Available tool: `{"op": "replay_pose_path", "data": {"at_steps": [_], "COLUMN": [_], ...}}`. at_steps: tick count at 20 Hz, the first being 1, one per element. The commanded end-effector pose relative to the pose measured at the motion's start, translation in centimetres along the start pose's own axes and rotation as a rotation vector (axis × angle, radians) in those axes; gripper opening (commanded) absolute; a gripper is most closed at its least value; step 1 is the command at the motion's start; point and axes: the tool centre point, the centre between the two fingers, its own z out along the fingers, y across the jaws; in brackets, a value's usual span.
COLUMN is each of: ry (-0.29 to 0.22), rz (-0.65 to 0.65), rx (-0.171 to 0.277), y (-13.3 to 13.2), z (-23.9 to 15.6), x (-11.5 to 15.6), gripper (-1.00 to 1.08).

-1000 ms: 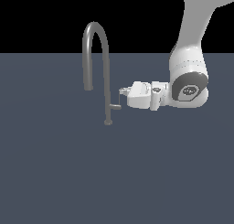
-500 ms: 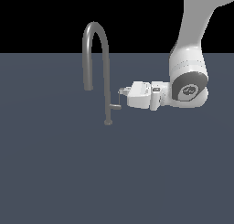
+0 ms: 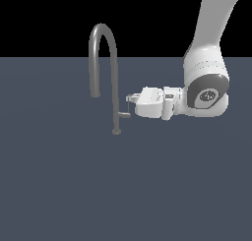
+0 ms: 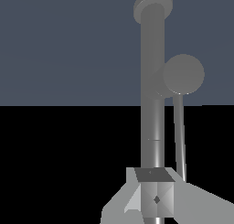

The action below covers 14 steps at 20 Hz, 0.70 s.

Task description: Turn on the faucet by rotating a designated handle.

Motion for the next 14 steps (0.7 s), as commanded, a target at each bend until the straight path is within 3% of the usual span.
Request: {"op": "replay_pose_path", "data": {"at_steps": [1,12,14], "ry": [-0.001,-0.001,0.001], "rz": [0.0,0.0,-0.013], "rx": [-0.002,-0.002,0.004], "y": [0.5,3.7,2.8], "z": [0.0,0.0,0.0], "x": [-0.3,0.1,-0.2], "gripper": [-1.0,-1.0,-1.0]}}
